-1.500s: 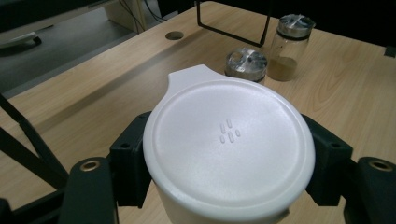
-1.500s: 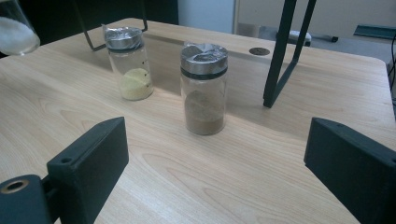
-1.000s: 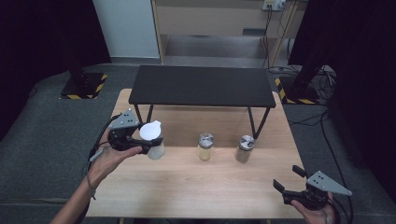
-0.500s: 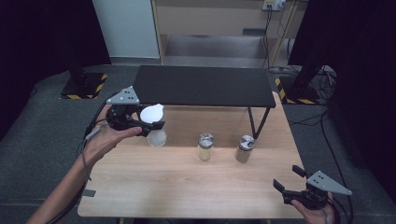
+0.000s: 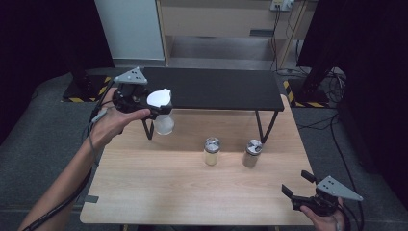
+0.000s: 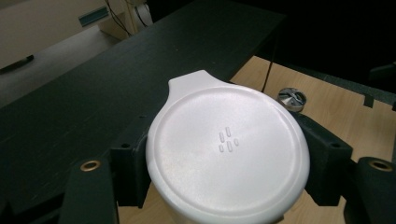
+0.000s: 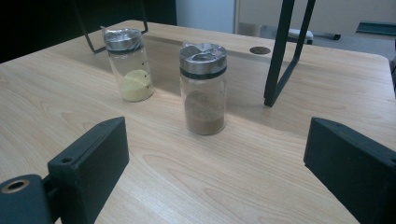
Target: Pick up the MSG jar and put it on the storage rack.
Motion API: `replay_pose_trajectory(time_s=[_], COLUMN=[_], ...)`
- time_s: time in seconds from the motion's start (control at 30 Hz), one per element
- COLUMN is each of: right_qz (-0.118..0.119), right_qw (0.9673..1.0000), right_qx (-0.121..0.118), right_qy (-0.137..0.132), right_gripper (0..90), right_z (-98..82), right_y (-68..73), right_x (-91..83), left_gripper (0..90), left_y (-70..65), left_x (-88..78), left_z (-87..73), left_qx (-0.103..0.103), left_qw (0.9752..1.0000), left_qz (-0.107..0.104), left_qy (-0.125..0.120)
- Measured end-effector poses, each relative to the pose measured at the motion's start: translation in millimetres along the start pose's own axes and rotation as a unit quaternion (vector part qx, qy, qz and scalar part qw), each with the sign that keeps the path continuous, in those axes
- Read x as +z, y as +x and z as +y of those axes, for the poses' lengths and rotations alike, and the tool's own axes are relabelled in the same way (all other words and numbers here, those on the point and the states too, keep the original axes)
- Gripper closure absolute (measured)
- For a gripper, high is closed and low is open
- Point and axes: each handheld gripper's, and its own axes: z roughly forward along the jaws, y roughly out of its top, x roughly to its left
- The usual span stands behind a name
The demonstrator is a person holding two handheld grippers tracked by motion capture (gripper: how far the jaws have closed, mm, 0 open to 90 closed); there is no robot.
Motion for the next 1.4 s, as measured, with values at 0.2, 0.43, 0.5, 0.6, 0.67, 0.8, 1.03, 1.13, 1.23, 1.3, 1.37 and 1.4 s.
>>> replay_pose_trajectory(time_s=[0.2, 0.43, 0.5, 0.6, 0.67, 0.8, 1.03, 1.13, 1.23, 1.3, 1.37, 1.4], right_qz=[0.0, 0.0, 0.001, 0.001, 0.0, 0.0, 0.001, 0.001, 0.001, 0.001, 0.002, 0.002], right_qw=[1.0, 1.0, 1.0, 1.0, 1.0, 1.0, 1.0, 1.0, 1.0, 1.0, 1.0, 1.0], right_qx=[0.002, 0.003, 0.004, 0.005, 0.005, 0.005, 0.006, 0.007, 0.005, 0.005, 0.004, 0.004], right_qy=[0.0, -0.001, 0.0, 0.0, 0.0, -0.002, -0.001, 0.0, 0.0, 0.0, -0.001, -0.001], right_gripper=[7.4, 7.4, 7.4, 7.4, 7.4, 7.4, 7.4, 7.4, 7.4, 7.4, 7.4, 7.4], right_z=[-0.4, -0.7, -0.7, -0.8, -0.8, -1.2, -1.3, -1.1, -1.2, -1.1, -1.2, -1.2], right_y=[-0.8, -1.1, -1.4, -1.6, -1.5, -1.7, -2.1, -2.0, -2.0, -1.9, -1.9, -1.9], right_x=[0.0, -0.2, -0.1, 0.1, 0.0, -0.4, -0.3, -0.2, -0.3, -0.1, -0.3, -0.3], left_gripper=[30.0, 30.1, 30.1, 30.1, 30.1, 30.1, 30.1, 30.1, 30.2, 30.2, 30.2, 30.2], left_y=[8.4, 15.3, 18.0, 22.2, 24.4, 31.1, 39.7, 43.2, 45.7, 48.2, 51.0, 52.8], left_x=[4.3, 11.5, 13.1, 15.7, 18.0, 24.8, 34.4, 38.1, 41.4, 43.4, 45.6, 46.8], left_z=[14.8, 30.7, 34.4, 39.3, 41.5, 45.4, 49.1, 49.1, 48.7, 48.9, 49.0, 49.2], left_qx=[-0.005, -0.009, -0.011, -0.018, -0.021, -0.029, -0.041, -0.049, -0.057, -0.062, -0.07, -0.073], left_qw=[0.9999, 0.9995, 0.9994, 0.9993, 0.9991, 0.9987, 0.9977, 0.9968, 0.9958, 0.9951, 0.9942, 0.9938], left_qz=[0.014, 0.031, 0.031, 0.033, 0.036, 0.041, 0.053, 0.062, 0.072, 0.077, 0.082, 0.083], left_qy=[0.003, 0.008, 0.008, 0.006, 0.003, 0.003, 0.006, 0.001, -0.003, -0.004, -0.006, -0.005])
